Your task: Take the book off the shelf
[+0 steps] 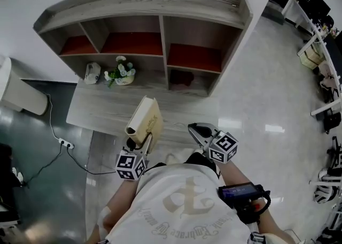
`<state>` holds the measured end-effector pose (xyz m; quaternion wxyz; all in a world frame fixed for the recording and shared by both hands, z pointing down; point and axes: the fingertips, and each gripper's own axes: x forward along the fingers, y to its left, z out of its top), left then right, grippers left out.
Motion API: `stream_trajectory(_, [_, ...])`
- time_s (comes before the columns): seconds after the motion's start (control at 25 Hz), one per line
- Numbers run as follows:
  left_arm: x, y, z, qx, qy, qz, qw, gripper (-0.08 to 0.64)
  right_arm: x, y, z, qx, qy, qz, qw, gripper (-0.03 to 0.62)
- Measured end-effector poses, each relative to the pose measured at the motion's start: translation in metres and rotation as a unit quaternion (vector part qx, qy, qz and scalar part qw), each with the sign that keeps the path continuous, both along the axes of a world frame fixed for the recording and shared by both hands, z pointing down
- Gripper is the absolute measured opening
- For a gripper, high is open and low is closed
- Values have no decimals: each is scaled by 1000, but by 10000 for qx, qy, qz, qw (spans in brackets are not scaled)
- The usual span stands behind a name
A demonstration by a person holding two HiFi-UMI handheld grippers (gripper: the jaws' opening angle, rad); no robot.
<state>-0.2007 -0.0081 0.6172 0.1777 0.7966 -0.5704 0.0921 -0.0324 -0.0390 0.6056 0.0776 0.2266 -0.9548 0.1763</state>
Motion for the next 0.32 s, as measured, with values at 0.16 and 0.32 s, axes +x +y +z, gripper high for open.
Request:
stream_trajectory(0.16, [1, 4, 2, -50, -1, 2, 10000, 233, 2, 3, 2, -31, -5, 18, 10000, 2])
stream_trajectory(0.32, [6, 13, 5, -143, 3, 50, 9999, 233, 8, 13, 5, -111, 2, 62, 9999, 2])
